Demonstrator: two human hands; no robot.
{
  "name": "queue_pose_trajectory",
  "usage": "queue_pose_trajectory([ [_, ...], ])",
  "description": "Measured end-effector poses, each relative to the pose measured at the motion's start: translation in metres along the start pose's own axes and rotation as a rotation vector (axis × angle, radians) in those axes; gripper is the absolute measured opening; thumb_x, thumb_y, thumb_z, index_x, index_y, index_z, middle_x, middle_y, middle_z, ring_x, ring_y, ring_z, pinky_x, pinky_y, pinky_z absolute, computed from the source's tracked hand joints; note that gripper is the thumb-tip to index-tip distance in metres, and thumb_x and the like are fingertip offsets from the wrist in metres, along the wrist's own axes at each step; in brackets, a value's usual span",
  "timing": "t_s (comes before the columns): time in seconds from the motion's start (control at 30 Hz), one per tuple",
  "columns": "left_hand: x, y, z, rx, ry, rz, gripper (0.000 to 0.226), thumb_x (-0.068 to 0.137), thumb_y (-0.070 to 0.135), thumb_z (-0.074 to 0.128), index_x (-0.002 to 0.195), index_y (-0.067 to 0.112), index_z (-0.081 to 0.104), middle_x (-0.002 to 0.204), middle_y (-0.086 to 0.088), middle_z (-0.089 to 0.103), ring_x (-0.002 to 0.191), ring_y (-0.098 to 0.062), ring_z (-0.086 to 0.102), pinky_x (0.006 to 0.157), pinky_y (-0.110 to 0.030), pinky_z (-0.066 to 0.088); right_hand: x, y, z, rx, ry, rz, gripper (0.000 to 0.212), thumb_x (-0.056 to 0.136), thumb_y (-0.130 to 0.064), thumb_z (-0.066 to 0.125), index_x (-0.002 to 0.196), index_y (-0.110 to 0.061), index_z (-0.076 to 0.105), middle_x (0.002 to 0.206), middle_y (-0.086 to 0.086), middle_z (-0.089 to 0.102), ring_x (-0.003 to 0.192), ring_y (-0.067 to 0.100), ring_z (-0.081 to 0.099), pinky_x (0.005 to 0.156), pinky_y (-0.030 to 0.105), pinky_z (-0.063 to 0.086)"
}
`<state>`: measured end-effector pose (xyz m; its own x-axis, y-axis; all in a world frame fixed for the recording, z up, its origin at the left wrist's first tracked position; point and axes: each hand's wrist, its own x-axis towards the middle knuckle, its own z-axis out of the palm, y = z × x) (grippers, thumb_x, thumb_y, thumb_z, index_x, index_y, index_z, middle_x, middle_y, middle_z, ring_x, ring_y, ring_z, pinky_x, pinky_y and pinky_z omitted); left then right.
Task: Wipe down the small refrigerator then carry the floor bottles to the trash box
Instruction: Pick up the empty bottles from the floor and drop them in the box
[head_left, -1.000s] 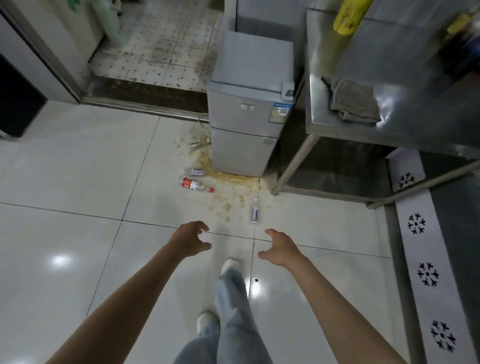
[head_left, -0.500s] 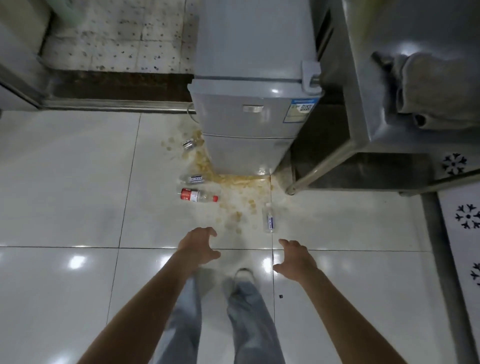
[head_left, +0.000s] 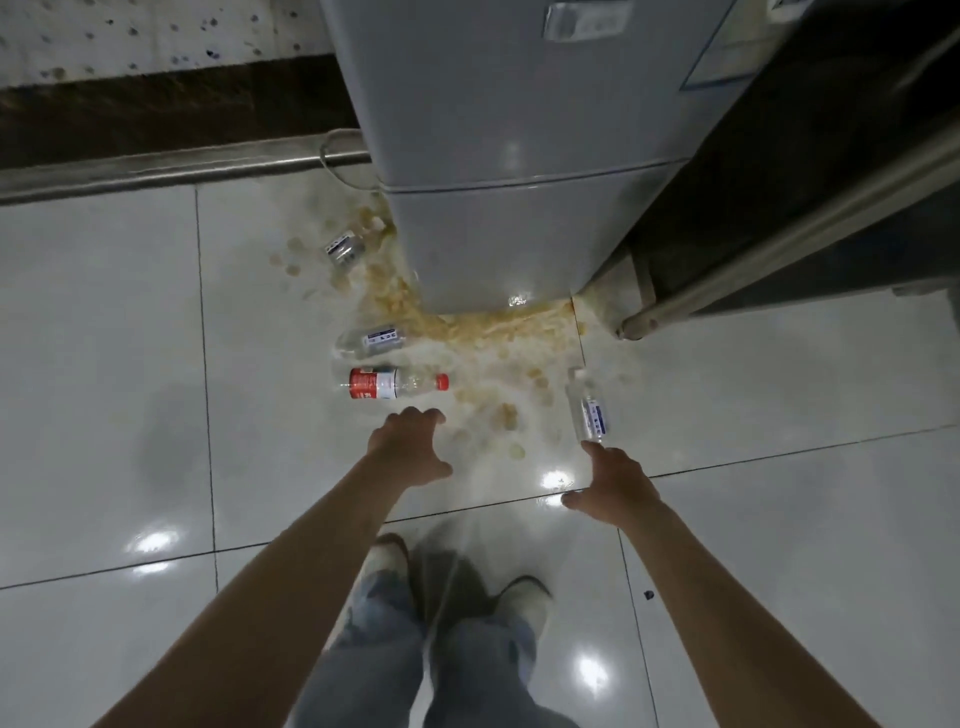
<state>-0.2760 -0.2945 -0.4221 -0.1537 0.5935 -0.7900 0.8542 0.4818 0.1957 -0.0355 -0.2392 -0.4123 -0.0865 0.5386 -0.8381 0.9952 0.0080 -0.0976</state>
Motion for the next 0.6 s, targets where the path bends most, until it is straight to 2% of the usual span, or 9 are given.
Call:
queue_pose_trajectory([
  [0.3,0.139,-0.047,0.074,0.182,0.059,0.034,0.084,0.075,0.041,0.072,0.145,0.024,0.027,0.144,-0.007,0.037,0.129,-0.027,0.04,0.1,-0.038,0.041,0.146,0.01,0.068,-0.162,0.062,-0.033,0.082,0.077,-0.039,0.07,0.144,-0.025,0.024,0.142,0.007,0.034,0.129,0.028,0.037,0.097,0.04,0.041],
  [0.43,0.2,-0.06,0.091,0.23,0.125,0.004,0.086,0.075,0.038,0.073,0.145,0.024,0.025,0.148,-0.007,0.031,0.133,-0.028,0.034,0.104,-0.041,0.037,0.205,0.025,0.077,-0.233,0.156,-0.044,0.083,0.075,-0.041,0.071,0.142,-0.031,0.023,0.15,0.005,0.02,0.133,0.029,0.031,0.098,0.041,0.04],
  [0.6,0.253,-0.071,0.103,0.307,0.224,-0.039,0.086,0.074,0.018,0.073,0.144,0.025,0.024,0.141,-0.009,0.035,0.13,-0.031,0.034,0.107,-0.046,0.033,0.263,0.04,0.082,-0.333,0.288,-0.052,0.092,0.078,-0.042,0.07,0.147,-0.033,0.009,0.155,0.01,0.0,0.136,0.032,0.022,0.101,0.045,0.037],
])
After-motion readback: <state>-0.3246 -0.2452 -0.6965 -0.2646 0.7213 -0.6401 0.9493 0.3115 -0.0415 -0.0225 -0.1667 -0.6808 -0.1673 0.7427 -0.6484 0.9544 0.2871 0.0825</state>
